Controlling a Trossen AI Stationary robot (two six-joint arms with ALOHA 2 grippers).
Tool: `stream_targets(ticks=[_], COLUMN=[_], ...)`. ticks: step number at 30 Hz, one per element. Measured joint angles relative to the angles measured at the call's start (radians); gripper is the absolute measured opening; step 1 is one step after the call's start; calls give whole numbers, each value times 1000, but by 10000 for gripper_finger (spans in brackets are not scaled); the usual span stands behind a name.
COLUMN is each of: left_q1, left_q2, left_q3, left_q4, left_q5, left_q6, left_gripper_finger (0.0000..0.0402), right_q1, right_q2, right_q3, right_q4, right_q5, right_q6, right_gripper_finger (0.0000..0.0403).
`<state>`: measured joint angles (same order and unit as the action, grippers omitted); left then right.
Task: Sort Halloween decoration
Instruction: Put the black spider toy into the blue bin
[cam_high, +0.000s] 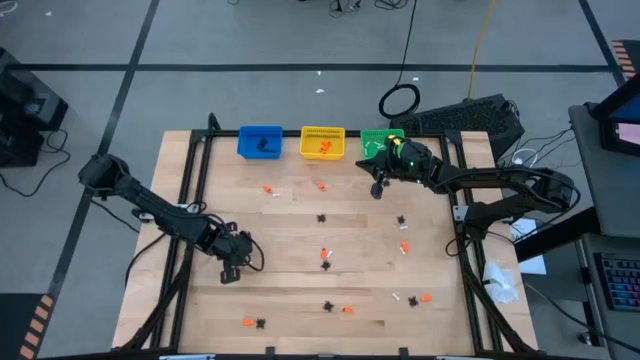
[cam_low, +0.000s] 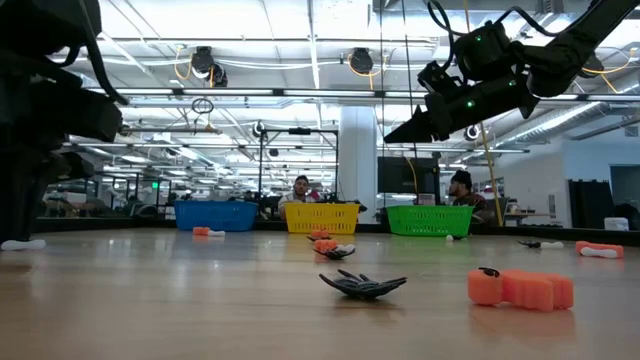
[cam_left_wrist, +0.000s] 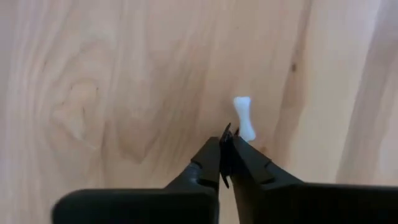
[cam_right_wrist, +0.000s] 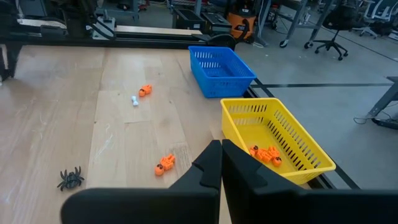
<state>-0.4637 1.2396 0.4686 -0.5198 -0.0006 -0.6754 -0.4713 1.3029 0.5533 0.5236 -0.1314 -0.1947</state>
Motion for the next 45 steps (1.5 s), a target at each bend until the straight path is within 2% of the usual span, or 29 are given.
stream_targets(ticks=[3, 8, 13, 24, 30, 32, 40, 45], left_q1=[20, 92, 195, 588, 826, 906, 1190, 1292], left_q2=[1, 5, 4, 3, 2, 2, 40, 153], left_q3=[7, 48, 84, 191, 264, 283, 291, 290], left_q4=[17, 3, 6, 64, 97, 107, 230, 287], left_q5=[-8, -89, -94, -121, -238, -248, -225, -88], left_q6=[-1, 5, 103, 409, 529, 566, 686, 690], left_gripper_finger=[6, 6, 6, 6, 6, 6, 6, 6], right_q1=[0, 0, 0, 0, 0, 0, 0, 0], right_q2=[0, 0, 0, 0, 0, 0, 0, 0], right_q3=[0, 0, 0, 0, 0, 0, 0, 0], right_q4=[0, 0, 0, 1, 1, 1, 1, 0], right_q5=[0, 0, 0, 0, 0, 0, 0, 0], right_q6=[0, 0, 0, 0, 0, 0, 0, 0], right_gripper_finger=[0, 0, 0, 0, 0, 0, 0, 0])
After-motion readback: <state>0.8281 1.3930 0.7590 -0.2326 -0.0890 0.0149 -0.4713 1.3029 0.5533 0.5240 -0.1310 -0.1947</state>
